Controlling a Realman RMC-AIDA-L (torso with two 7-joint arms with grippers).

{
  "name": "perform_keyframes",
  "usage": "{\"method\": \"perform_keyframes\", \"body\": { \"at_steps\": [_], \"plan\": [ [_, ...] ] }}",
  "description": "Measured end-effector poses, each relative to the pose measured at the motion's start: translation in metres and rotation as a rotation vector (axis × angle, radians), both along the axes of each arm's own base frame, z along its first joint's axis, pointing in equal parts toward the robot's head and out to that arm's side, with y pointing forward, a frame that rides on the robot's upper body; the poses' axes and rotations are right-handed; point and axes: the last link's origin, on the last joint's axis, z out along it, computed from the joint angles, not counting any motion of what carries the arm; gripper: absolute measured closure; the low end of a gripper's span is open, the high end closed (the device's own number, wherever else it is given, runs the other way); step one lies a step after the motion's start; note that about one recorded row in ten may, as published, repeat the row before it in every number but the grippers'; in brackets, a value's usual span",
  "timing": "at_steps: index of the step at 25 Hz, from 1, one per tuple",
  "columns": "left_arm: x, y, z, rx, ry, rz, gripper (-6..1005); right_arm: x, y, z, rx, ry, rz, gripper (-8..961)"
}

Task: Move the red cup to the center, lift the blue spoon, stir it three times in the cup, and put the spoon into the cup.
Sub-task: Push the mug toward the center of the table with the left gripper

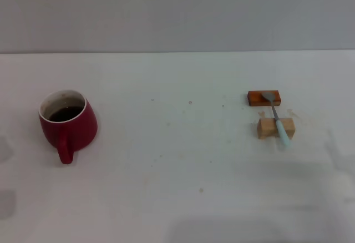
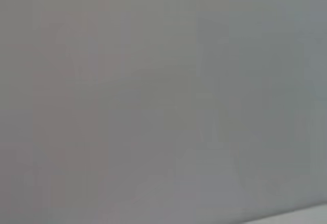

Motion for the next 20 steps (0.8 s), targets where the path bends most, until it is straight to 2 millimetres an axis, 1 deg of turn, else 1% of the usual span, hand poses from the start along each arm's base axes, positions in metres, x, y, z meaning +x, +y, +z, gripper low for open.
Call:
{"method": "perform_keyframes", "body": {
  "at_steps": [3, 4, 5, 7, 8, 9, 11, 13, 14, 15, 18, 19, 20],
  "plan": [
    [0.002, 0.006, -0.003, -0.028, 0.065, 0.007, 868, -0.001, 0.000, 0.000, 0.001, 0.003, 0.002, 188],
    [0.003, 0.012, -0.006, -0.054, 0.113, 0.017, 901, -0.001, 0.000, 0.000, 0.001, 0.003, 0.002, 188],
    [0.003, 0.012, -0.006, -0.054, 0.113, 0.017, 934, -0.001, 0.000, 0.000, 0.001, 0.003, 0.002, 188],
    [0.004, 0.019, -0.009, -0.089, 0.181, 0.025, 1001, -0.001, 0.000, 0.000, 0.001, 0.004, 0.003, 188],
    [0.004, 0.019, -0.009, -0.089, 0.181, 0.025, 1001, -0.001, 0.000, 0.000, 0.001, 0.004, 0.003, 188],
    [0.005, 0.023, -0.011, -0.110, 0.228, 0.027, 1001, -0.001, 0.000, 0.000, 0.001, 0.004, 0.004, 189],
    [0.005, 0.025, -0.012, -0.121, 0.253, 0.030, 1001, -0.001, 0.000, 0.000, 0.001, 0.003, 0.005, 189],
    [0.005, 0.025, -0.012, -0.121, 0.253, 0.030, 1001, -0.001, 0.000, 0.000, 0.001, 0.003, 0.005, 189],
    [0.007, 0.031, -0.014, -0.147, 0.318, 0.033, 1001, -0.001, 0.000, 0.000, 0.001, 0.002, 0.006, 189],
    [0.008, 0.032, -0.015, -0.156, 0.342, 0.029, 1001, -0.001, 0.000, 0.000, 0.001, 0.002, 0.006, 189],
    [0.009, 0.034, -0.016, -0.162, 0.359, 0.026, 1001, -0.001, 0.000, 0.000, 0.000, 0.002, 0.007, 190],
    [0.011, 0.036, -0.019, -0.188, 0.409, 0.012, 1001, -0.001, 0.000, 0.000, 0.000, 0.001, 0.007, 190],
    [0.011, 0.036, -0.019, -0.188, 0.409, 0.012, 1001, -0.001, 0.000, 0.000, 0.000, 0.001, 0.007, 190]
  ]
}}
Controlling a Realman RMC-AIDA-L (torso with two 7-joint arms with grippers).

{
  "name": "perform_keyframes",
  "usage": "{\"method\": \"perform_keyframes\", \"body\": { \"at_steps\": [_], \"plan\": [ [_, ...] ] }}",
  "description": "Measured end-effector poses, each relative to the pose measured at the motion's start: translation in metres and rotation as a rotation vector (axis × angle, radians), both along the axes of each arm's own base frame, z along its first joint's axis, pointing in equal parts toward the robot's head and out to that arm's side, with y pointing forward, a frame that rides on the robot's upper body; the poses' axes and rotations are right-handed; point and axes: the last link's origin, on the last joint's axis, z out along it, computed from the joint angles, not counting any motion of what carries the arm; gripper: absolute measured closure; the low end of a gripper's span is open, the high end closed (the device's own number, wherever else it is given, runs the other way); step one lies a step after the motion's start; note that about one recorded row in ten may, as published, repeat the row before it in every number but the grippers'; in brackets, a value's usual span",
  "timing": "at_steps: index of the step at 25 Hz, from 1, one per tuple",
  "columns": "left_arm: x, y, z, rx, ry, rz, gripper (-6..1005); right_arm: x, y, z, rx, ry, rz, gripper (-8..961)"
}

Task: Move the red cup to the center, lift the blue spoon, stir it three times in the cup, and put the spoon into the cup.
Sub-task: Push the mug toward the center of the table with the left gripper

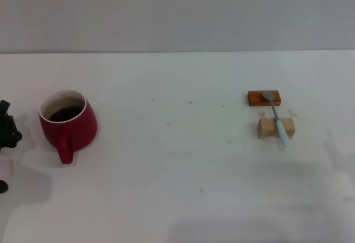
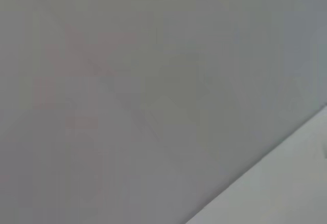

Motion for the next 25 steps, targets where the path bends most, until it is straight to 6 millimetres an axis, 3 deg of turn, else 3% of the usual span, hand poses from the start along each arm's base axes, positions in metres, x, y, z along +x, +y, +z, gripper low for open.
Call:
{"method": "perform_keyframes", "body": {
  "at_steps": [7, 25],
  "plan": [
    [0.006, 0.004, -0.008, -0.076, 0.105, -0.044, 1001, 0.000, 0.000, 0.000, -0.002, -0.002, 0.002, 191],
    [0.022, 0.012, -0.025, -0.185, 0.163, -0.138, 1000, 0.000, 0.000, 0.000, -0.002, -0.003, 0.002, 193]
  ]
}}
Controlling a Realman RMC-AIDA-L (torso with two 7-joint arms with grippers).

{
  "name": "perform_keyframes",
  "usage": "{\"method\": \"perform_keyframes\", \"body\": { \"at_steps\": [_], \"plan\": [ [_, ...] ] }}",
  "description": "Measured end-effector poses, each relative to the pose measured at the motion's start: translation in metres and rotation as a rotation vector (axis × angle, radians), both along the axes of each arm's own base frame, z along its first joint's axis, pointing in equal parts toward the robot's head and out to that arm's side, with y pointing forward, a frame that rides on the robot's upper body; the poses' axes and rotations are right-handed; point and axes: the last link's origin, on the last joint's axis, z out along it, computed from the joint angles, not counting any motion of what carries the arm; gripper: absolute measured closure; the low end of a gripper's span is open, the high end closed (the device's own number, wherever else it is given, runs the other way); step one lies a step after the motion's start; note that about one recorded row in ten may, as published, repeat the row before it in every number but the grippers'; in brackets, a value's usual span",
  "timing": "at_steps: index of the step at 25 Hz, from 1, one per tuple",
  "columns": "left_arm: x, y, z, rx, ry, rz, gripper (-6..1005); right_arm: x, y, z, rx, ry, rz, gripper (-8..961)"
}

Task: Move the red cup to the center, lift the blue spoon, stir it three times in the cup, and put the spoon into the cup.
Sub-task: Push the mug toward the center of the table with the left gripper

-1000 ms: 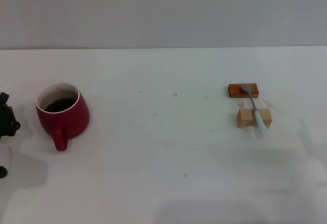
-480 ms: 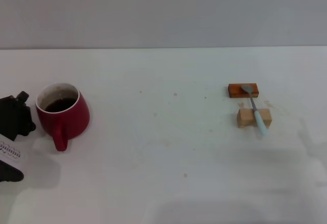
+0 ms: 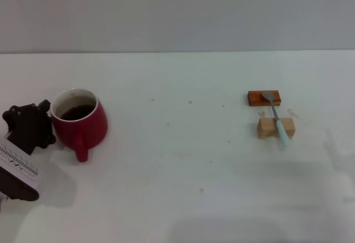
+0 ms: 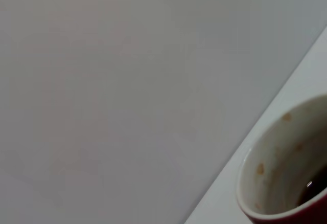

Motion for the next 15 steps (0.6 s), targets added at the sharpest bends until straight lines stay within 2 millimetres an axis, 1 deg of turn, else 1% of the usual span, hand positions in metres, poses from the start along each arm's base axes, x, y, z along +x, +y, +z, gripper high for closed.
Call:
{"method": "perform_keyframes", "body": {
  "at_steps": [5, 6, 7, 15],
  "plan": [
    [0.008, 0.000, -0.010, -0.046, 0.012, -0.039, 1000, 0.001, 0.000, 0.000, -0.001, -0.002, -0.001, 194],
    [0.012, 0.000, -0.014, -0.069, 0.019, -0.059, 1000, 0.001, 0.000, 0.000, -0.002, -0.002, -0.001, 194],
    [0.012, 0.000, -0.014, -0.069, 0.019, -0.059, 1000, 0.001, 0.000, 0.000, -0.002, -0.002, -0.001, 194],
    [0.034, 0.001, -0.032, -0.136, 0.006, -0.141, 1000, -0.001, -0.001, -0.002, -0.010, 0.000, 0.004, 195]
  ]
}}
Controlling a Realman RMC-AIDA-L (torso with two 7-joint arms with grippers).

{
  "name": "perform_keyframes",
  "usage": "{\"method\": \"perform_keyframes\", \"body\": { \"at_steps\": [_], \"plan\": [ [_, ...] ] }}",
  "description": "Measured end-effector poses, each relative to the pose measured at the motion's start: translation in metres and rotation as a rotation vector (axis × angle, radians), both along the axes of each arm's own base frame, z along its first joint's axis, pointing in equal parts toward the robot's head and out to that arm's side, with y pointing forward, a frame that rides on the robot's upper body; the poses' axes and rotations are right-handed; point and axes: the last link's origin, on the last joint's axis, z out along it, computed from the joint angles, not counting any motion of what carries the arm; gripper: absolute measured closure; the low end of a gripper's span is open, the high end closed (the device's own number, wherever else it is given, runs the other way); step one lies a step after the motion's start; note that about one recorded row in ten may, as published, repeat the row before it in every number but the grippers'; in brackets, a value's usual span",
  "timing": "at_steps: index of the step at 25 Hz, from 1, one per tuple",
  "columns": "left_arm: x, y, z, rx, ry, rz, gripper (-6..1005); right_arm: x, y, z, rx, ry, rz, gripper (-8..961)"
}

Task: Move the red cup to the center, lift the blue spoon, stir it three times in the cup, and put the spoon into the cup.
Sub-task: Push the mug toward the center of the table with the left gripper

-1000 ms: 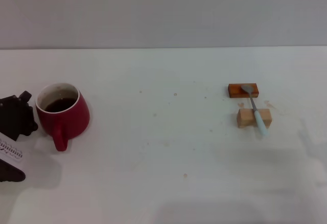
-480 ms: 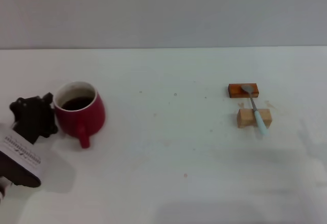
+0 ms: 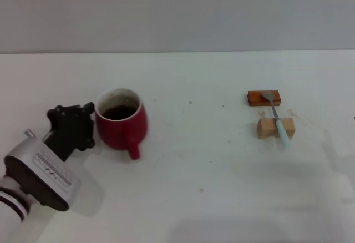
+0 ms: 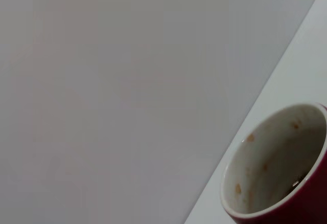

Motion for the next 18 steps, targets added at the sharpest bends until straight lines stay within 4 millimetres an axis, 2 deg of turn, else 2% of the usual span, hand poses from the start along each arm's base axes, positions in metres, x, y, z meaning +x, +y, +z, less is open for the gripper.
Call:
{"method": "perform_keyframes", "body": {
  "at_steps": [14, 18],
  "plan": [
    [0.026, -0.002, -0.022, -0.076, -0.037, -0.070, 1000, -0.001, -0.001, -0.002, -0.011, -0.001, 0.006, 197],
    [0.026, -0.002, -0.022, -0.076, -0.037, -0.070, 1001, -0.001, -0.001, -0.002, -0.012, -0.001, 0.006, 197]
  ]
}}
